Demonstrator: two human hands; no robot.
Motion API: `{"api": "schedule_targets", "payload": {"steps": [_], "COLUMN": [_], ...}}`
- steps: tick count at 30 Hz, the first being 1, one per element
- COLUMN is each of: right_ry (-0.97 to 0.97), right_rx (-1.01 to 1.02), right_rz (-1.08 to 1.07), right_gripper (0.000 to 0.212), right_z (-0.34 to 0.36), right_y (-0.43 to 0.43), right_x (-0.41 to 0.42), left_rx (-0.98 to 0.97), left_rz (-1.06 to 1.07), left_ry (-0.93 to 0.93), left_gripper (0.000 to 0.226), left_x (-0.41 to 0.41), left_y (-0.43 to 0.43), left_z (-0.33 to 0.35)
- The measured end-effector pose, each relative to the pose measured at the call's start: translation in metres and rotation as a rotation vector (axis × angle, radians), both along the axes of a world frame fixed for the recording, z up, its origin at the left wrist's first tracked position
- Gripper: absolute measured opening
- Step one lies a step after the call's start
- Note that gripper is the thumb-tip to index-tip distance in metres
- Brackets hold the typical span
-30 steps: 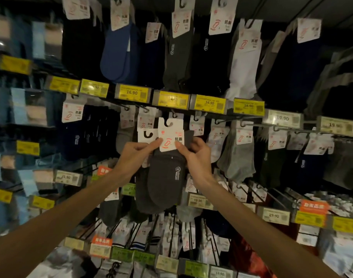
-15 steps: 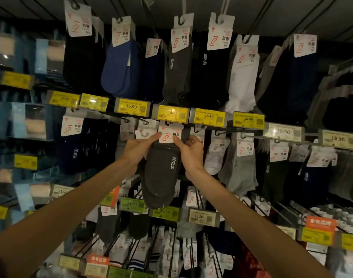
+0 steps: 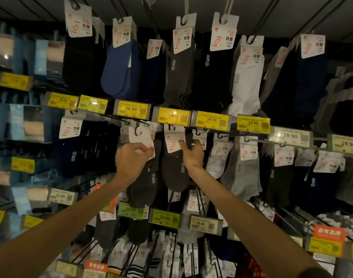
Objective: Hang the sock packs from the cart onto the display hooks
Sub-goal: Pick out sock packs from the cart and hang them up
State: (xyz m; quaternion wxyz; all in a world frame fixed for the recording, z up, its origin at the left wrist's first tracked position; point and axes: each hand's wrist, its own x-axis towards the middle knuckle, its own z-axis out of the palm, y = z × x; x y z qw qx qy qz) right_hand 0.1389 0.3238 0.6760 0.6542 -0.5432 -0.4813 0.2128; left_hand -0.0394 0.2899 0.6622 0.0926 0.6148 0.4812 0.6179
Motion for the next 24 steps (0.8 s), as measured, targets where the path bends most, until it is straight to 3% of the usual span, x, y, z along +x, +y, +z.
{"api": "schedule_targets", "payload": {"steps": [5, 9, 11, 16, 20, 24], "right_ry": [-0.145, -0.118, -0.048, -0.025, -0.036, -0.014], "right_rx": [-0.135, 0.022, 0.104, 0.086, 0.157, 0.227], "right_rz": [0.065, 0.140, 0.225, 0.506, 0.531, 0.495], "right_gripper": [0.045, 0.031, 0.034, 0.035, 0.041, 0.029], "right_z": [-0.007, -0.020, -0.023, -0.019, -0.022, -0.020], "right_y": [-0.005, -0.039, -0.057, -0.082, -0.091, -0.096], "right_x": [0.000, -0.008, -0.013, -0.017, -0.014, -0.011], "left_rx": [-0.094, -0.166, -0.180, -0.186, -0.232, -0.216], "left_rz": [-0.223, -0.379, -0.439, -0.539, -0.623, -0.650], "left_ry": [-0.113, -0.215, -0.214, -0.212, -0.252, -0.284], "left_gripper": [0.024, 0.028, 0.028, 0.025, 0.031, 0.031], "left_x": [-0.002, 0.005, 0.009, 0.019, 0.025, 0.031], "left_y": [-0.006, -0.017, -0.022, -0.029, -0.032, -0.036], "left_z": [0.005, 0.014, 0.016, 0.025, 0.029, 0.033]}}
